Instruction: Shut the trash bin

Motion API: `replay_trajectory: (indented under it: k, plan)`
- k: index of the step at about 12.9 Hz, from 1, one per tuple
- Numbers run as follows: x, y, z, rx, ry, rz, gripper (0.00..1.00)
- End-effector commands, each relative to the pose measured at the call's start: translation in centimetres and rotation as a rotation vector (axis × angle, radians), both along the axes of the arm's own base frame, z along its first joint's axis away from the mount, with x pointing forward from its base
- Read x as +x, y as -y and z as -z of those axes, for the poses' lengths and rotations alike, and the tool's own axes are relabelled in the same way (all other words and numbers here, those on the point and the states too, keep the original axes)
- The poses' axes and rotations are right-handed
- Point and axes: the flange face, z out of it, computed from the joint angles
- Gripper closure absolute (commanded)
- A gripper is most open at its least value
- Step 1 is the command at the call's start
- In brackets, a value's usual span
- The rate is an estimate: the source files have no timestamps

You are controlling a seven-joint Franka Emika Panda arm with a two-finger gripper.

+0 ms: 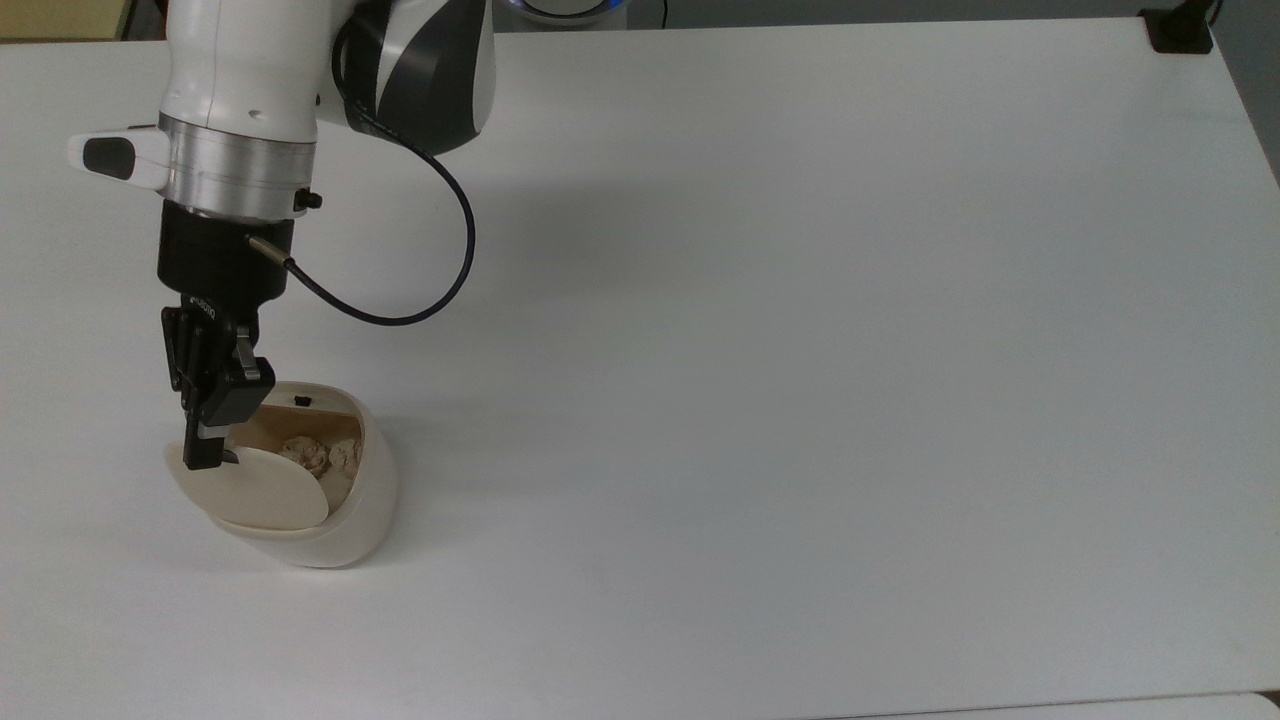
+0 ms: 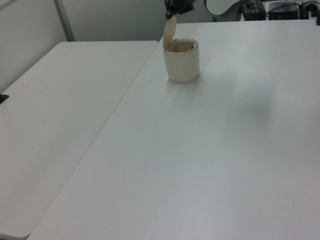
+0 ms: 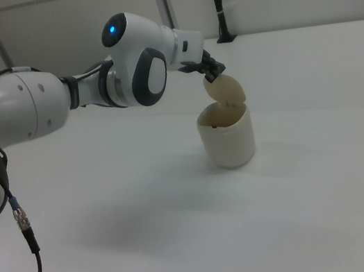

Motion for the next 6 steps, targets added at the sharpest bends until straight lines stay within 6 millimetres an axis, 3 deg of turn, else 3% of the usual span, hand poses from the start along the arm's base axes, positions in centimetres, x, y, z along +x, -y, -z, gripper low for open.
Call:
replay_trajectory:
  k: [1,4,6]
  plan:
    - [-1.0,-0.5,-0.1,-0.019,-0.012,-0.019,1.00]
    - [-1.4,-0.3,0.7,-0.038,-0.042,-0.038,1.00]
    - [-2.8,-0.6,1.5,-0.058,-0.084,-0.073,1.00]
